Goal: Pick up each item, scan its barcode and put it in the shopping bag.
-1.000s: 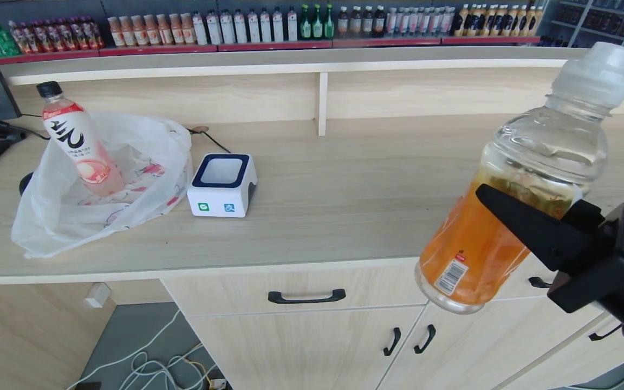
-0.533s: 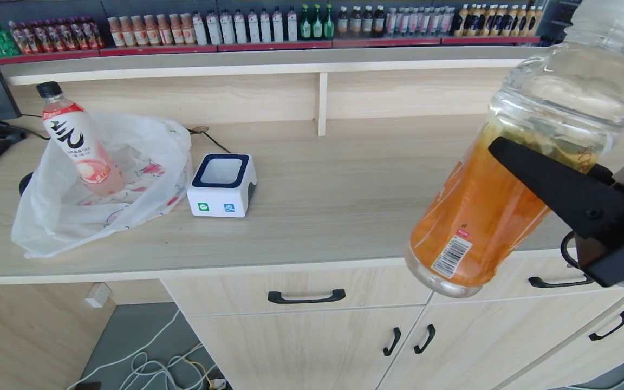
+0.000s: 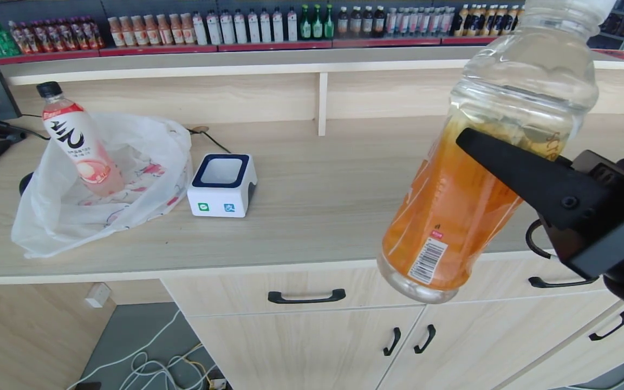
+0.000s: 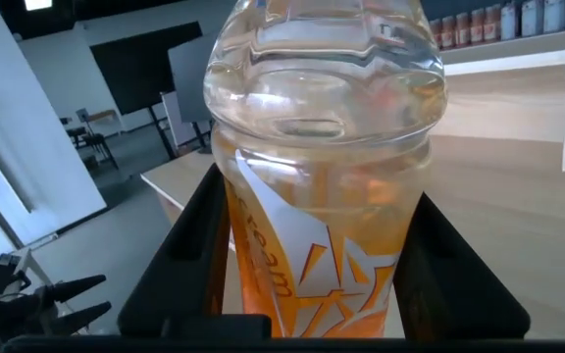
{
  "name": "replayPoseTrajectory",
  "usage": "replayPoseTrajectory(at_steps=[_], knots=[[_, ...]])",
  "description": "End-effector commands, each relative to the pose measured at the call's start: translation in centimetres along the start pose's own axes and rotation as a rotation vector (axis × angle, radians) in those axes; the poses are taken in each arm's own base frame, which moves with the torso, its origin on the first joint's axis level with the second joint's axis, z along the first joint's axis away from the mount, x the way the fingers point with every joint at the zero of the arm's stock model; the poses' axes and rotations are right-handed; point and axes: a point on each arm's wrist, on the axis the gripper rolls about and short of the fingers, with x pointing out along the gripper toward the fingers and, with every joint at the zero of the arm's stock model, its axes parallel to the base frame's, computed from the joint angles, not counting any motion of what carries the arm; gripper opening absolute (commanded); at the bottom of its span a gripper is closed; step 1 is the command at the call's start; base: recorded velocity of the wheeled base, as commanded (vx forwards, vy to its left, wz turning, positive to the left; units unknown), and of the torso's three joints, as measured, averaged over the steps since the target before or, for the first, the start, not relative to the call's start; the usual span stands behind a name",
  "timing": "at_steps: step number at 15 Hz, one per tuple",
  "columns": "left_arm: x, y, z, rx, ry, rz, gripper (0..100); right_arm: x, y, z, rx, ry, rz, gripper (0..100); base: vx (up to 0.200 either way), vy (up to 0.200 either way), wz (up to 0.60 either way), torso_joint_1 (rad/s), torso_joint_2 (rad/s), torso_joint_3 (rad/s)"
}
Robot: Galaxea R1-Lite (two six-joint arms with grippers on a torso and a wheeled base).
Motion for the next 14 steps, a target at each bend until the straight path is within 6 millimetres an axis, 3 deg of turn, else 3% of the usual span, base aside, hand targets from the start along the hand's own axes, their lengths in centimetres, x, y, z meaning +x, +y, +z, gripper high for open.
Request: replayPoseTrajectory(at_steps=[1, 14], knots=[[0.00, 0.00, 0.00, 0.000, 0.000, 0.000, 100, 0.38, -0.18, -0.52, 0.013, 0.017, 0.001, 0, 0.000, 0.000, 0.00, 0.000, 0.00, 0.000], [0.00, 0.00, 0.00, 0.000, 0.000, 0.000, 100, 0.40, -0.18, -0.32, 0.035, 0.008, -0.005, 0, 0.000, 0.000, 0.00, 0.000, 0.00, 0.000]])
